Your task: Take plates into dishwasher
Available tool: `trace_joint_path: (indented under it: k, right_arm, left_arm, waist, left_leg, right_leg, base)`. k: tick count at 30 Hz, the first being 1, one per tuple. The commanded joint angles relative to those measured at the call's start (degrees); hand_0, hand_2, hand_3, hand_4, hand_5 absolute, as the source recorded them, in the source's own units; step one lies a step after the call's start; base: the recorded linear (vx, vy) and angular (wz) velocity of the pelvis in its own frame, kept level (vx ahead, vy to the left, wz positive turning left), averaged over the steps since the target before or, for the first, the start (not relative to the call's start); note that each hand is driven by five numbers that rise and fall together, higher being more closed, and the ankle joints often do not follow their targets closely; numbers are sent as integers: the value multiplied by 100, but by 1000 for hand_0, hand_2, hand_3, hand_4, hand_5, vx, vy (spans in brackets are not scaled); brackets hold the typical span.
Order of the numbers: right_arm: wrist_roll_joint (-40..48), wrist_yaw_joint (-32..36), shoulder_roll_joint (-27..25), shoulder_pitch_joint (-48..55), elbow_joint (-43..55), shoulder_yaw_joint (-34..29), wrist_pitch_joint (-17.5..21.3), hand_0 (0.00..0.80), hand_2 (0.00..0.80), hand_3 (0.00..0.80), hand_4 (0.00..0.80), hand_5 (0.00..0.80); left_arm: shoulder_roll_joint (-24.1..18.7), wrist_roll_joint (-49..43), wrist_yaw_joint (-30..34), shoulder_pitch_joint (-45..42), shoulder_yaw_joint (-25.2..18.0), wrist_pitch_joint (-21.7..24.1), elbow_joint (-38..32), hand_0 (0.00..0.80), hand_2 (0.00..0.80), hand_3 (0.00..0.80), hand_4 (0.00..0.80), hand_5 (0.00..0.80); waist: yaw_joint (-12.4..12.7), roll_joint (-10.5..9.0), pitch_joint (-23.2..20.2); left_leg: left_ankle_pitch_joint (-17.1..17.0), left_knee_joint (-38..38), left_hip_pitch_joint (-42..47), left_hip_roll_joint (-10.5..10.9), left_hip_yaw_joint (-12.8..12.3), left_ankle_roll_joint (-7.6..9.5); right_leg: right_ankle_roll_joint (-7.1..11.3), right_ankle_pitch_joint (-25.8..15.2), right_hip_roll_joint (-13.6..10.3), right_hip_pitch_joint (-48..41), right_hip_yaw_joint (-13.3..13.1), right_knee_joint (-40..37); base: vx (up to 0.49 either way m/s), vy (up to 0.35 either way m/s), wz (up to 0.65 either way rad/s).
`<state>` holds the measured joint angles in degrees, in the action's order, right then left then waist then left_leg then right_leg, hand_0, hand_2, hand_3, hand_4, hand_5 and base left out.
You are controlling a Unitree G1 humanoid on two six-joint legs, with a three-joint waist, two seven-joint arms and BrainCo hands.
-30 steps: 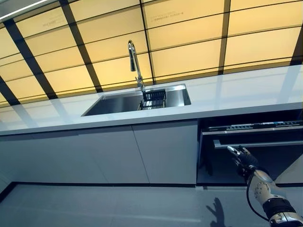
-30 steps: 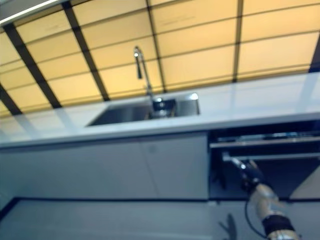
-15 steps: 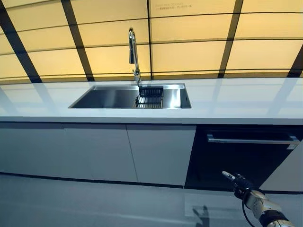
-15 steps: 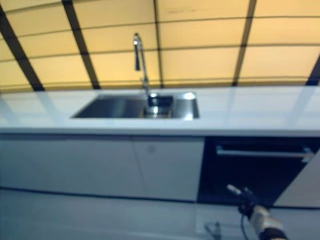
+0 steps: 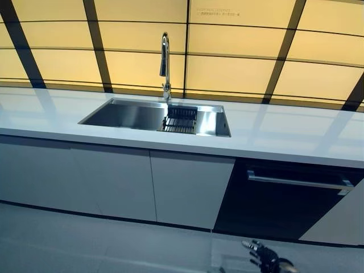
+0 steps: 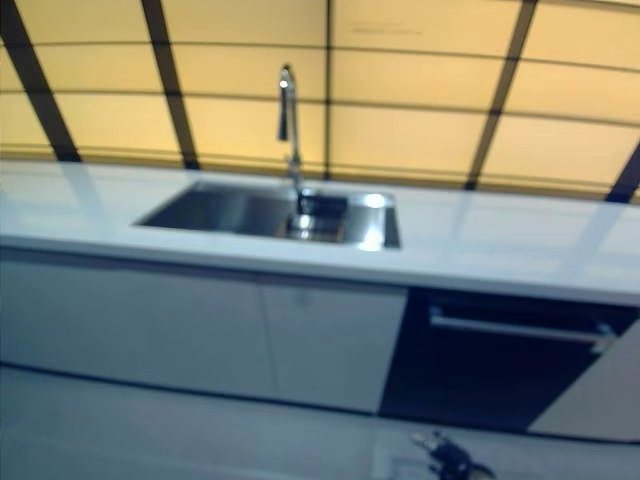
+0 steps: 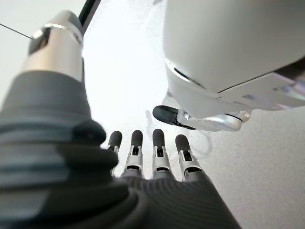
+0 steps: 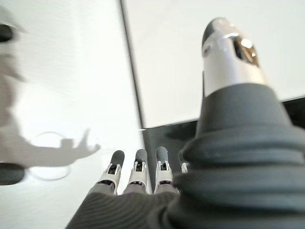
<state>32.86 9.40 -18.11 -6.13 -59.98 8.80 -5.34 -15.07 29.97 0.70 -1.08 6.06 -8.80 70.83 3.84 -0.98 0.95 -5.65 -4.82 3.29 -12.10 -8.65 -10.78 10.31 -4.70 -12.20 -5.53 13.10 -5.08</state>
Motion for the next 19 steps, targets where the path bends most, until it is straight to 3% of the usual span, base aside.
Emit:
trace_joint_path:
  k: [1,10,16,19]
  right_arm:
    - [-250,-134,223,-216,-174,81,410,0,0,0,0,0]
    - [-291,-29,493,-86,-938,159,42,0,0,0,0,0]
    - [-727,-150,556,-13,-1444,136,-863,0,0,0,0,0]
    - [-660,-112,585,38,-1631,122,-1059,0,0,0,0,0]
  left_arm:
    - [92,-239,298,473,205,-164,453,0,0,0,0,0]
    - [225,-328,320,469,260,-177,608,0,0,0,0,0]
    - [260,-324,246,530,265,-152,632,0,0,0,0,0]
    - [271,-306,232,535,265,-163,633,0,0,0,0,0]
  waist:
    - [-11,-41,52]
    - [-17,-24,-21]
    - [-22,-26,-48]
    - [-25,-20,-53]
  left_leg:
    - [-282,-18,-387,55,108,206]
    - [-199,-18,-333,100,125,230]
    - [-157,-18,-317,120,134,237]
    - [-149,-18,-305,119,133,239]
  right_leg:
    - [23,17,-89,-232,195,8]
    - [54,15,-132,-249,242,8]
    - [72,3,-143,-232,260,8]
    - [69,-2,-143,-227,266,8]
  base:
    - [-3,3,4]
    - [1,16,2]
    - [-17,15,3]
    - [-8,4,1]
